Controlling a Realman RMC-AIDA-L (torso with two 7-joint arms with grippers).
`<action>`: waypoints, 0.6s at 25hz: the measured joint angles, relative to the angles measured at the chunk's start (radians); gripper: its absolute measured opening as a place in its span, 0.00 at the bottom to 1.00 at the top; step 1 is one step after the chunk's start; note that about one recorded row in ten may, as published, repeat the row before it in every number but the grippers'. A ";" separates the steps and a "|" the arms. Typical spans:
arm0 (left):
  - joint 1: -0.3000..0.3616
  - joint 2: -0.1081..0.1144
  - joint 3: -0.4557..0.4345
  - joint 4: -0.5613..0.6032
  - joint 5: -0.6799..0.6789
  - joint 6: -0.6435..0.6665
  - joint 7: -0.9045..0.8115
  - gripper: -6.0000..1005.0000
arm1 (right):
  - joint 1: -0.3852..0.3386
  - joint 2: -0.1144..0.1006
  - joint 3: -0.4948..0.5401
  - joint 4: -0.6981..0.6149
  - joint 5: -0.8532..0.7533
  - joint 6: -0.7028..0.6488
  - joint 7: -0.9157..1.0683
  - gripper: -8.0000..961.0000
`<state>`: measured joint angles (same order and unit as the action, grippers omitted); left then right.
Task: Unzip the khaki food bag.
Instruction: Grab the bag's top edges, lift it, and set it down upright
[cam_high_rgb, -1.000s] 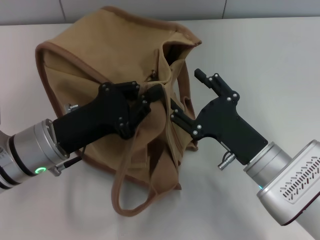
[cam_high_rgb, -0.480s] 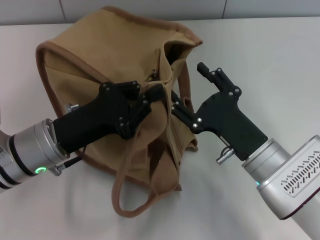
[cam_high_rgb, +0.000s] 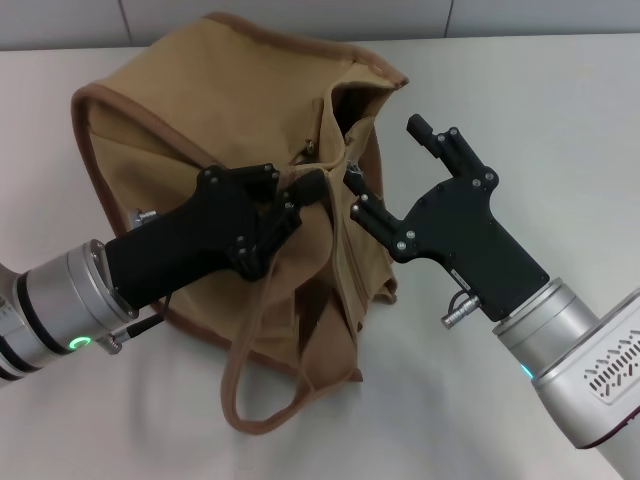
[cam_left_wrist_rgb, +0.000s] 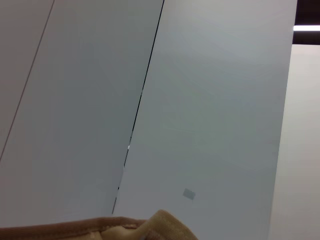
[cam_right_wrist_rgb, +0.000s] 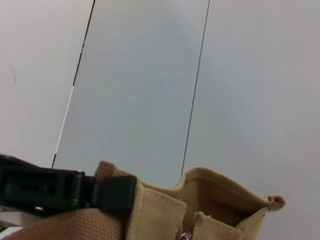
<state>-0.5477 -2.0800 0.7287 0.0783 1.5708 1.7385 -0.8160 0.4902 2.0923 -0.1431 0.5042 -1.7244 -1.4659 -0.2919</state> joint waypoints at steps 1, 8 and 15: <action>0.000 0.000 0.000 0.000 0.000 0.000 0.000 0.06 | 0.000 0.000 0.000 0.000 0.000 0.000 0.000 0.77; 0.000 0.000 -0.001 0.000 0.000 0.001 0.000 0.06 | 0.002 0.000 -0.006 -0.010 -0.058 0.019 -0.005 0.72; -0.003 0.000 0.000 0.000 0.000 0.001 0.000 0.06 | 0.003 0.000 -0.001 -0.012 -0.081 0.023 -0.007 0.47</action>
<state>-0.5507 -2.0799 0.7287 0.0782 1.5709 1.7396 -0.8160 0.4928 2.0924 -0.1442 0.4920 -1.8055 -1.4433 -0.2990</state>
